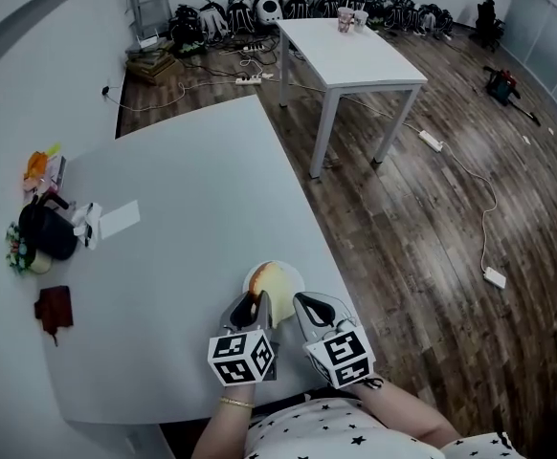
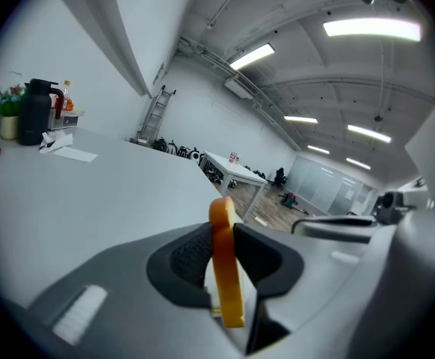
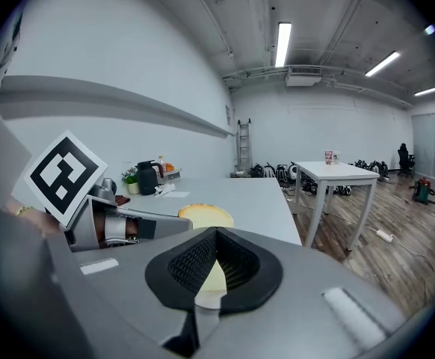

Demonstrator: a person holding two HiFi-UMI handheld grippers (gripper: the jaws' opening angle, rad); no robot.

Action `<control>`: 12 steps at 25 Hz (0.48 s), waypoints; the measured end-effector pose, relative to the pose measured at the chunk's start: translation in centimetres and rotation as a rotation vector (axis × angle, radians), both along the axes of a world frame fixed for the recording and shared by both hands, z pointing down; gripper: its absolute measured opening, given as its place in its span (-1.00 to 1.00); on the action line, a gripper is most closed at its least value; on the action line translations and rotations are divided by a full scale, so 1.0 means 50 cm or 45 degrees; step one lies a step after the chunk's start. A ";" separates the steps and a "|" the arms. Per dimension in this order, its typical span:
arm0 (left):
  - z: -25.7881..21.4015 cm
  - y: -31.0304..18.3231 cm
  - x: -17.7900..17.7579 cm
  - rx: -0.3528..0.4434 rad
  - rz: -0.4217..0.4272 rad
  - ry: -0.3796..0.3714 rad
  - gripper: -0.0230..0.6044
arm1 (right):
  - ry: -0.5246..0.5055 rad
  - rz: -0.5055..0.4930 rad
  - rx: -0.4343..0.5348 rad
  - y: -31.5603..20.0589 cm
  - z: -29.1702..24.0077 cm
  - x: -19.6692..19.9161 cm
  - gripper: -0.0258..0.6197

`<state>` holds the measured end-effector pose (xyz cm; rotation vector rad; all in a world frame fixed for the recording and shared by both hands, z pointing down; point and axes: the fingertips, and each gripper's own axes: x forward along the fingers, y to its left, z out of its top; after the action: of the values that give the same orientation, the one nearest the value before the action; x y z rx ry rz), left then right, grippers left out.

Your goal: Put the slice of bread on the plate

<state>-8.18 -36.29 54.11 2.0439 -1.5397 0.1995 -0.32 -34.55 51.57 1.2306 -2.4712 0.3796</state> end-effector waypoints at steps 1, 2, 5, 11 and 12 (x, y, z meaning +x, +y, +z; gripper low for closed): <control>0.008 -0.004 0.001 -0.010 0.005 -0.011 -0.62 | 0.000 0.001 -0.006 -0.003 0.004 -0.001 -0.92; 0.015 -0.008 0.000 -0.016 0.007 -0.022 -0.62 | -0.001 0.003 -0.011 -0.006 0.008 -0.003 -0.92; 0.038 -0.019 -0.019 -0.039 -0.009 -0.059 -0.60 | 0.002 0.006 -0.029 -0.011 0.021 -0.010 -0.92; 0.090 -0.031 -0.062 -0.125 -0.076 -0.128 -0.55 | 0.018 0.002 -0.065 -0.011 0.042 -0.015 -0.92; 0.097 -0.033 -0.067 -0.134 -0.084 -0.138 -0.55 | 0.019 0.002 -0.067 -0.012 0.043 -0.017 -0.92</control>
<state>-11.53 -37.96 58.98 1.9251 -1.6237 0.3637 -1.16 -35.14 53.73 1.2099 -2.4320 0.4320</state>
